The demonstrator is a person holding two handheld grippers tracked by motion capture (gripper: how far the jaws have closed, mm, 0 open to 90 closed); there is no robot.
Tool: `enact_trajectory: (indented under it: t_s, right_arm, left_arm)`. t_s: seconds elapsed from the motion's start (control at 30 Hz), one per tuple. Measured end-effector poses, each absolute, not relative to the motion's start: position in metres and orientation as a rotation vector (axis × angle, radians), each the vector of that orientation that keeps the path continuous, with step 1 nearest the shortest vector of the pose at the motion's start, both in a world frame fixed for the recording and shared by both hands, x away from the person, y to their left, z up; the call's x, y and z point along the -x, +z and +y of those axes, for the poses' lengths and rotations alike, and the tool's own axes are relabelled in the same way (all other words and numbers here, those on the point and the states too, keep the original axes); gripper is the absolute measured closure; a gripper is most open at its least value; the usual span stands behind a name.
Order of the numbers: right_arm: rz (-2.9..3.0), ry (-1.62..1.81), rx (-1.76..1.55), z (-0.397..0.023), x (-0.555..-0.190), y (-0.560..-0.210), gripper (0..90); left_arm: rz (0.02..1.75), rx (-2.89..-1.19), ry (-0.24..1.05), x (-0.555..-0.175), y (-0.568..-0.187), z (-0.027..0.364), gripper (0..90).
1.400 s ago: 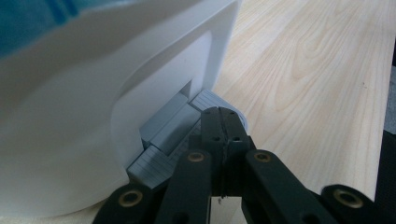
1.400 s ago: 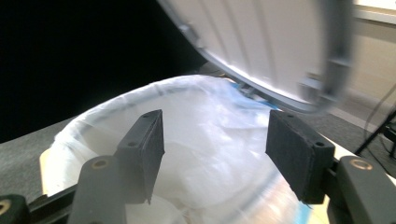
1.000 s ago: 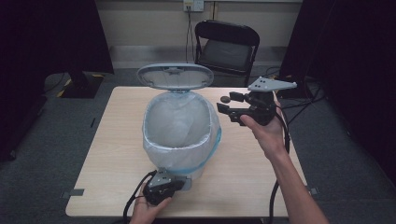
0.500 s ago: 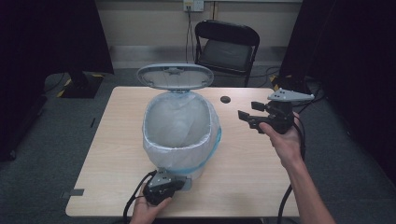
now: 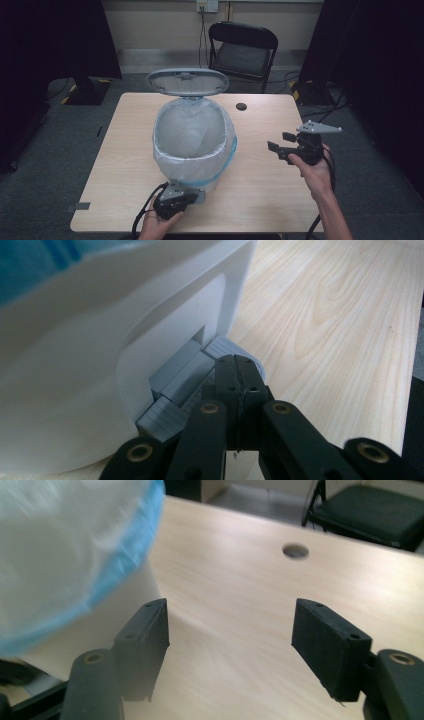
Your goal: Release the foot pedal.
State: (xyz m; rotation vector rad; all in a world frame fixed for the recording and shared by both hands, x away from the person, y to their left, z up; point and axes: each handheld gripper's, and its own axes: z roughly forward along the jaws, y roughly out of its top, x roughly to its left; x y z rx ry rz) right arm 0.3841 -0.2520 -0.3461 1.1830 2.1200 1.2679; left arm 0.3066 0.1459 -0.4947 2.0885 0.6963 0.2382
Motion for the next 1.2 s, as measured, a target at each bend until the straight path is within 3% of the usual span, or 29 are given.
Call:
enact_trajectory:
  t_s: [0.47,0.7,1.2]
  right_arm:
    - [2.125,1.034,-1.397,-0.280,-0.359,-0.454,25.3]
    - [2.135,0.916,-1.446,-0.282,-0.353,-0.489,24.2]
    - [2.064,0.912,-1.418,-0.281,-0.351,-0.499,20.4]
  left_arm:
    - [0.700,-2.094,0.241,-0.306,-0.494,0.145,90.0]
    - [0.702,-2.094,0.241,-0.306,-0.494,0.145,90.0]
    - [0.726,-2.030,0.186,-0.306,-0.491,0.150,86.5]
